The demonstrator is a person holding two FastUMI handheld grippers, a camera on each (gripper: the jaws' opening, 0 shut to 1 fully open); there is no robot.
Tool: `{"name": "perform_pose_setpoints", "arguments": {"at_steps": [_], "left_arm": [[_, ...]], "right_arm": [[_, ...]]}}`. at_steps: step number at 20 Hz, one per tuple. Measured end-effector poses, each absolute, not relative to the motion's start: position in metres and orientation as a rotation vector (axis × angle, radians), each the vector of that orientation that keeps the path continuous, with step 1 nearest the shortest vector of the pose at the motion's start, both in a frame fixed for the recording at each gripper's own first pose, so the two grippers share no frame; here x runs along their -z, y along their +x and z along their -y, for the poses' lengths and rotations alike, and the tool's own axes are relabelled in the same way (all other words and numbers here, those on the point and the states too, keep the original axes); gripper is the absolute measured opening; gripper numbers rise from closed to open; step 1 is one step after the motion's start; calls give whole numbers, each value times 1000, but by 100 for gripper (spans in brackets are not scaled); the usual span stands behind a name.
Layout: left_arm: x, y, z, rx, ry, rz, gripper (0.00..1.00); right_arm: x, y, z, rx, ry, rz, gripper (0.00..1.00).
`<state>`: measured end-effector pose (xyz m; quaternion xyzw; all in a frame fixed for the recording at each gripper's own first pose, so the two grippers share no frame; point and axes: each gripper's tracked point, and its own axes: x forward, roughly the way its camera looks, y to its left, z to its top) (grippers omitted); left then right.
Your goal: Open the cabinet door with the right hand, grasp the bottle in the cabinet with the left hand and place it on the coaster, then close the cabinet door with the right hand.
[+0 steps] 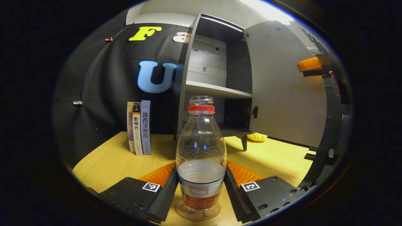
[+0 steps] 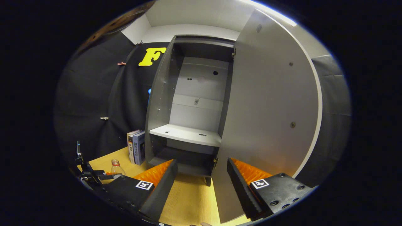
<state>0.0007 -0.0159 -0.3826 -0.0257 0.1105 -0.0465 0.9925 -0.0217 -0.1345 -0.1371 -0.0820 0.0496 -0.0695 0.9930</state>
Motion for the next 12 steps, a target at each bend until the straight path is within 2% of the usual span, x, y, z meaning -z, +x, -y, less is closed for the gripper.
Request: {"name": "perform_pose_setpoints", "arguments": {"at_steps": [7, 10, 12], "left_arm": [[394, -5, 15, 104, -44, -197, 79], [409, -11, 22, 124, -66, -257, 81], [407, -15, 21, 105, -74, -258, 89]], "right_arm": [[154, -18, 126, 107, -164, -132, 97], [157, -17, 124, 99, -155, -145, 97], [157, -17, 122, 95, -150, -149, 97]]}}
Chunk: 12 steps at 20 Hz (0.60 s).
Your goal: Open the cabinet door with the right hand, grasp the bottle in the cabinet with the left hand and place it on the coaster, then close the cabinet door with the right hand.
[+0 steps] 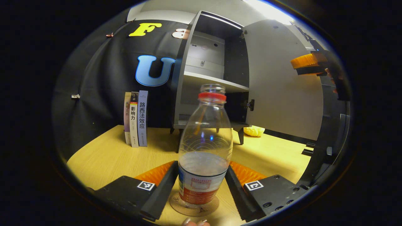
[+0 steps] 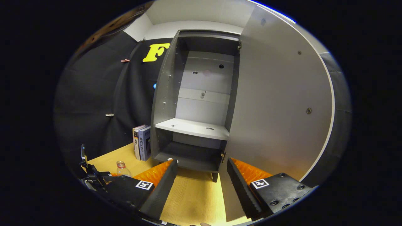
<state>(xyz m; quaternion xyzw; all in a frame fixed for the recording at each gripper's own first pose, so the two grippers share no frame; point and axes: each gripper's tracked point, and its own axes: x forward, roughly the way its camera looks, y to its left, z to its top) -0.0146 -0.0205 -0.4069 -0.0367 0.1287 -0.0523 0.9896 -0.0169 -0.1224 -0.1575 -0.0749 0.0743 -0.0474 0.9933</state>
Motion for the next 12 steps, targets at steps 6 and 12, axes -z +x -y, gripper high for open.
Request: {"name": "perform_pose_setpoints", "arguments": {"at_steps": [6, 12], "left_arm": [[393, -9, 16, 75, -61, -251, 95], [341, 6, 10, 54, -37, -220, 95]], "right_arm": [[154, -14, 119, 90, -164, -152, 97], [125, -14, 119, 113, -161, -109, 97]]}}
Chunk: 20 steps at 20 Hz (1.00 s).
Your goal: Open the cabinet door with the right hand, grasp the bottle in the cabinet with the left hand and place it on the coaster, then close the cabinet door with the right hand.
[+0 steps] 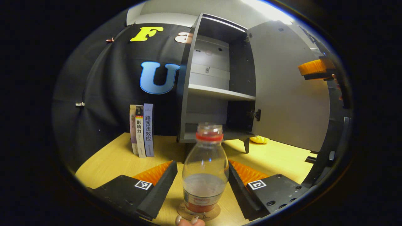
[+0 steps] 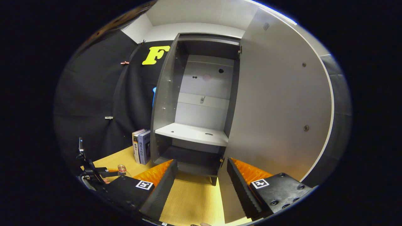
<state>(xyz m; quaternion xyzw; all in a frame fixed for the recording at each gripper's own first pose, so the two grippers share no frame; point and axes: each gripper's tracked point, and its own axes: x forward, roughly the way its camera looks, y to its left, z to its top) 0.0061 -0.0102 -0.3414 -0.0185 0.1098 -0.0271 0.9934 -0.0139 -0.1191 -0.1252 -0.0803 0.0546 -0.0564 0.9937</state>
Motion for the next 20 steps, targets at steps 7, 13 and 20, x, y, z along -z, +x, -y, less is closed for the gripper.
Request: {"name": "perform_pose_setpoints", "arguments": {"at_steps": [7, 13, 20], "left_arm": [[236, 18, 43, 139, -17, -113, 92], [148, 18, 82, 234, -17, -100, 94], [95, 17, 148, 441, -73, -89, 95]], "right_arm": [[62, -34, 126, 157, -192, -25, 94], [40, -93, 146, 221, -159, -58, 94], [37, -176, 209, 458, -105, -71, 97]]}}
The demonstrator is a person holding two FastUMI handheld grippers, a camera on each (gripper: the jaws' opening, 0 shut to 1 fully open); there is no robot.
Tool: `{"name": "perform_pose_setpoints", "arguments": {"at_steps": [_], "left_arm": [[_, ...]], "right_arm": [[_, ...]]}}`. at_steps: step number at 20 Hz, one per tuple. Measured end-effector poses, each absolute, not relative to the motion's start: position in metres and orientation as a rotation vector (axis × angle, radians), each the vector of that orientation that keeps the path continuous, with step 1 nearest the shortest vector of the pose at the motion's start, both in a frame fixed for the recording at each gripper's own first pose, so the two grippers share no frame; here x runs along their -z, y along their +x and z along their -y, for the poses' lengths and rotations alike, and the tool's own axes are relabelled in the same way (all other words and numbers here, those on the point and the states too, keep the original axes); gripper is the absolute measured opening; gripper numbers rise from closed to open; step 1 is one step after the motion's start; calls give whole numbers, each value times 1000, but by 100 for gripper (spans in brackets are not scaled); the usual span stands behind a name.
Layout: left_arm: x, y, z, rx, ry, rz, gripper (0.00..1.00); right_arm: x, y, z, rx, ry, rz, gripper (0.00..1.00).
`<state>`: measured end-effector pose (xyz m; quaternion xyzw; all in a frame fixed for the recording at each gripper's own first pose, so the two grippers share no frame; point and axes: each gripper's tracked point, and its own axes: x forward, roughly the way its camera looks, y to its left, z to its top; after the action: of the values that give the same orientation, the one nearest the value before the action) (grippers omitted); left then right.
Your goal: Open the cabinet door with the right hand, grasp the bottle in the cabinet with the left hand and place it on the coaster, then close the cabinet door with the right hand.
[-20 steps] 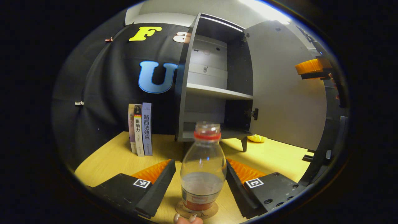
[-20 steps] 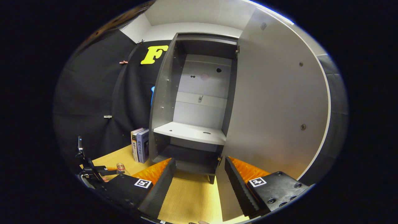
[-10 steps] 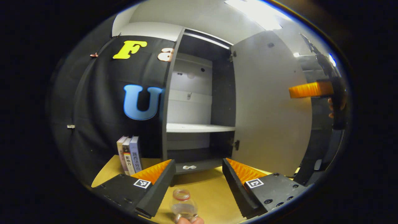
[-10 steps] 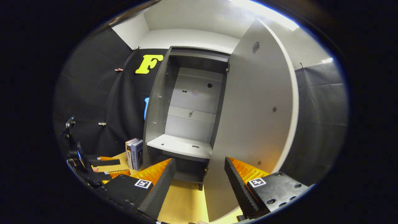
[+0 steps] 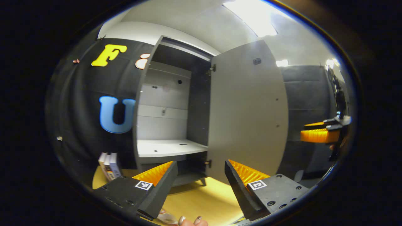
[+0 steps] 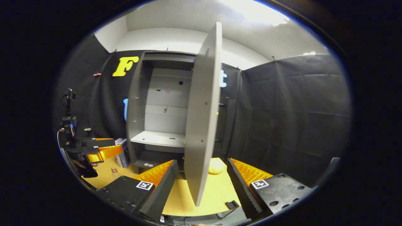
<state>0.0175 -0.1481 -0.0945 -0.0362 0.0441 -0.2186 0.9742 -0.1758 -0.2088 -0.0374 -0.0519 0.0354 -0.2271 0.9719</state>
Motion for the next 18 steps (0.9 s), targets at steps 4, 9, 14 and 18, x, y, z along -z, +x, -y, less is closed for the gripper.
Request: {"name": "perform_pose_setpoints", "arguments": {"at_steps": [4, 9, 14, 18], "left_arm": [[79, 32, 173, 461, -14, -53, 92], [80, 51, 209, 411, -103, -66, 95], [77, 73, 209, 253, -61, -34, 95], [87, 81, 204, 182, -23, -68, 95]], "right_arm": [[13, -180, 259, 505, -63, -1, 96], [-14, -131, 293, 312, -20, 67, 94], [-2, -88, 294, 79, 2, 35, 94], [1, -80, 283, -26, 49, 9, 100]]}}
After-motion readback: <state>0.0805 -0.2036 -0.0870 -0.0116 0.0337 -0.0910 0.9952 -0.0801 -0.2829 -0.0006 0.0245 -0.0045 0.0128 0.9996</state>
